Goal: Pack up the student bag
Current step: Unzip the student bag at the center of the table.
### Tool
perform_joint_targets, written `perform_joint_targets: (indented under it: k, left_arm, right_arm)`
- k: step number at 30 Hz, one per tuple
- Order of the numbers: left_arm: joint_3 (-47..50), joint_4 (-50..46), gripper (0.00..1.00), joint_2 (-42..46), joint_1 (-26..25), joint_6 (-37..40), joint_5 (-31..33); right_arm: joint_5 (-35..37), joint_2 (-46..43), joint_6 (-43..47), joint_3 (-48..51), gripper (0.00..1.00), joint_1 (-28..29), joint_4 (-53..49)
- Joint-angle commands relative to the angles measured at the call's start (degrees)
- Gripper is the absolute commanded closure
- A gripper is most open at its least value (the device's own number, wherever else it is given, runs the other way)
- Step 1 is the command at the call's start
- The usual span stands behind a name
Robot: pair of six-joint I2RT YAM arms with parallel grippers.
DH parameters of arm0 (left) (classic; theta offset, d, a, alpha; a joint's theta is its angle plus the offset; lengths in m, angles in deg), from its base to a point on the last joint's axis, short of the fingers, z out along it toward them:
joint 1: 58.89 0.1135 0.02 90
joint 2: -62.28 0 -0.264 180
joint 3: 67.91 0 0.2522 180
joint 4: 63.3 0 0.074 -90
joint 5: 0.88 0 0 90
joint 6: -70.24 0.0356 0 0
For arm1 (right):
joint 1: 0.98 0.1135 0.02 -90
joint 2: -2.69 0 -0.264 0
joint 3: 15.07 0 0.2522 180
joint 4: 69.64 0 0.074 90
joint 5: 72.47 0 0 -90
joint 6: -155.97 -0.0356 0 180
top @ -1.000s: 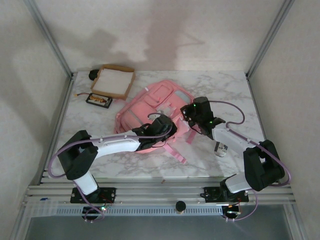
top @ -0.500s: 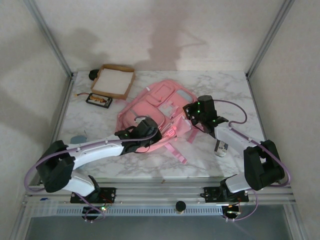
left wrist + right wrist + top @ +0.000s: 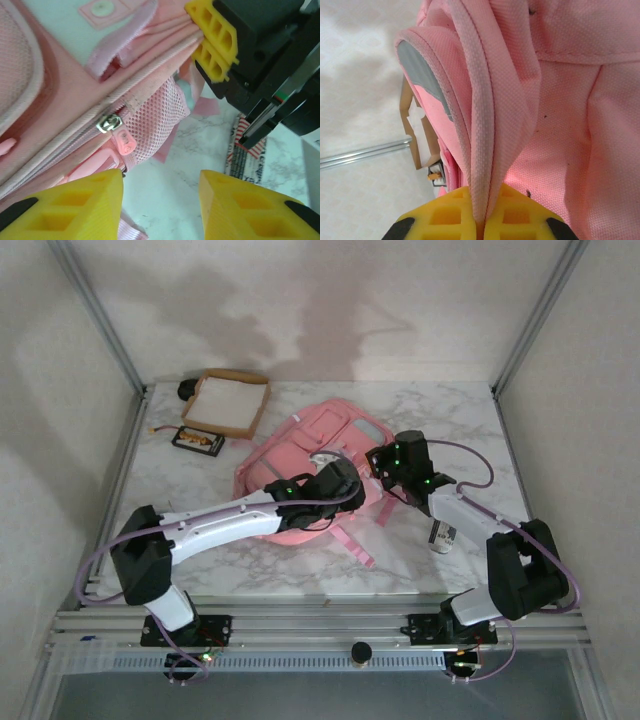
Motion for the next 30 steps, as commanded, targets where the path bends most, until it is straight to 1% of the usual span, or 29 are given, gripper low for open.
perform_joint_targets:
  k: [1, 3, 7, 9, 11, 13, 15, 18, 22, 30]
  left_arm:
    - [-3.9, -8.8, 0.55, -3.4, -2.1, 2.2, 7.1]
    - [-6.5, -10.9, 0.54, -5.8, -2.5, 2.3, 8.1]
    - [-13.0, -17.6, 0.54, -11.1, -2.9, 1.9, 14.5]
    - [-14.9, -19.2, 0.54, -12.6, -3.1, 1.7, 16.0]
    - [-17.4, -21.8, 0.54, -14.3, -3.5, 1.5, 18.9]
    - [-21.6, -27.9, 0.55, -16.4, -3.8, -0.1, 23.4]
    - [-23.4, -30.3, 0.55, -17.4, -4.2, -0.2, 25.9]
    - [-24.9, -30.0, 0.55, -19.3, -3.8, 0.4, 23.5]
    - [-26.4, -33.9, 0.56, -21.4, -3.9, -2.2, 26.0]
    - [-21.2, -36.2, 0.56, -19.5, -4.0, -7.1, 28.6]
  right_arm:
    - [-0.4, -1.4, -4.0, -2.5, 1.00, 0.8, 8.6]
    - [-0.2, -2.1, -5.7, -1.1, 1.00, 0.9, 10.4]
    - [-0.5, -3.0, -7.9, 0.4, 1.00, 0.9, 12.5]
    - [-1.2, -2.8, -8.6, 0.5, 1.00, 0.9, 13.1]
    - [-1.4, -2.7, -9.3, 0.8, 1.00, 1.0, 13.4]
    - [-1.3, -2.8, -9.7, 1.2, 1.00, 1.0, 14.2]
    - [-1.1, -3.0, -9.8, 1.3, 1.00, 1.0, 14.4]
    - [-0.7, -3.3, -9.9, 1.3, 1.00, 1.0, 14.5]
    - [-0.2, -3.4, -10.4, 1.6, 1.00, 0.9, 14.2]
    - [-0.2, -2.6, -10.8, 0.8, 1.00, 0.6, 15.0]
